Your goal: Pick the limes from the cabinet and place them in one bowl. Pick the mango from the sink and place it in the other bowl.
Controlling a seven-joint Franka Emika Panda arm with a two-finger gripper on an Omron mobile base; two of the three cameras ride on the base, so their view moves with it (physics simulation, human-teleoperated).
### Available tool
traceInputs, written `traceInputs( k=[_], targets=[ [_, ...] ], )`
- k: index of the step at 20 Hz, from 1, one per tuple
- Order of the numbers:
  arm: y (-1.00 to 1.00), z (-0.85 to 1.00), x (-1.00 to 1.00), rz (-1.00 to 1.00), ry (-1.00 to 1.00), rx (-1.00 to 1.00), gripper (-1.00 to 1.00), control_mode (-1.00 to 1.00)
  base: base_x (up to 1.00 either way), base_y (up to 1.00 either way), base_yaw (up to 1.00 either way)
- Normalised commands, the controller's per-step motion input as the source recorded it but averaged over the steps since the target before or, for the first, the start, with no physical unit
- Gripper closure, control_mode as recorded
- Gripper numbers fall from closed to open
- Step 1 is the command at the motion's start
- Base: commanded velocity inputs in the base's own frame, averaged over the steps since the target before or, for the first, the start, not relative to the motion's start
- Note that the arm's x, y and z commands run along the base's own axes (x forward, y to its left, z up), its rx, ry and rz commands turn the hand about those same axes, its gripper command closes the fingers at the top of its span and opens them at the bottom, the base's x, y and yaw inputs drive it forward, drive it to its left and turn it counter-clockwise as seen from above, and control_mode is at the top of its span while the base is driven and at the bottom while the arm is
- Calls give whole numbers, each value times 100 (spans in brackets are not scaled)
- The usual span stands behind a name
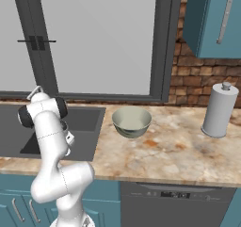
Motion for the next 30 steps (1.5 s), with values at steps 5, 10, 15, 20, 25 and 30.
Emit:
traceInputs(
  k=[5,10,15,20,25,30],
  targets=[
    [22,-39,34,-2,0,2,-100,-100,0,0,0],
    [16,-35,17,-1,0,1,100,-100,0,0,0],
    [0,16,0,-4,0,0,100,-100,0,0,0],
    [-2,96,-11,-13,0,1,100,-100,0,0,0],
    [-43,100,-46,-10,0,0,100,-100,0,0,0],
    [-45,100,-45,-9,0,0,100,-100,0,0,0]
  ],
)
